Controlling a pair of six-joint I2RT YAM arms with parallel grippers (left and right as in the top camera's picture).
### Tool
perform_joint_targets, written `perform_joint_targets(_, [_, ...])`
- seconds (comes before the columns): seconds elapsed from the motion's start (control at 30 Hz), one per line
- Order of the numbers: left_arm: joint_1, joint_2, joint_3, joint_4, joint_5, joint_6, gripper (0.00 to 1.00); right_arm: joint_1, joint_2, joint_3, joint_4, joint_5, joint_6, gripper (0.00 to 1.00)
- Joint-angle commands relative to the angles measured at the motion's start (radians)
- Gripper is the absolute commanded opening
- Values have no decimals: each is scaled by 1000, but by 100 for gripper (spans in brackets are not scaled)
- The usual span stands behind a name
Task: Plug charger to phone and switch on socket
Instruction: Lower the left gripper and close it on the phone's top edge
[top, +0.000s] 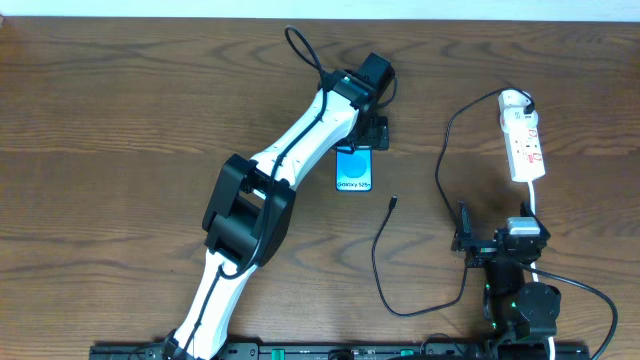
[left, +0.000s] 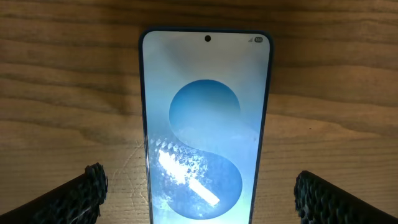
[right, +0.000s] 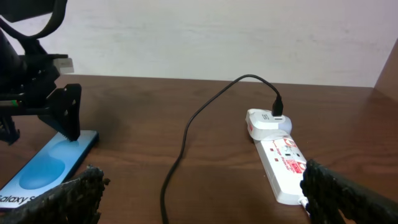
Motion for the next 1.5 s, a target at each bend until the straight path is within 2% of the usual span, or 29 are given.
perform_joint_targets(0.0, [3,18,-9,12,61,53,98,-9,-4,-2,-4,5,-8,99])
perform_joint_targets(0.13, [4,21,-9,9,67,77,98,-8,-4,-2,-3,5,-8,99])
perform_joint_targets(0.6, [0,82,-9,24,-19,68,98,-9,-4,-2,-4,5,-8,99])
perform_joint_targets(0.97, [-25,83,-9,39,-21,42,98,-9,-4,-2,-4,5,-8,99])
perform_joint_targets(1.2, [-29,90,-10,37,-112,26,98,-9,-4,-2,-4,5,-8,99])
perform_joint_targets(1.47, [-35,148,-10,51,-47,-26,98,-9,-4,-2,-4,5,-8,99])
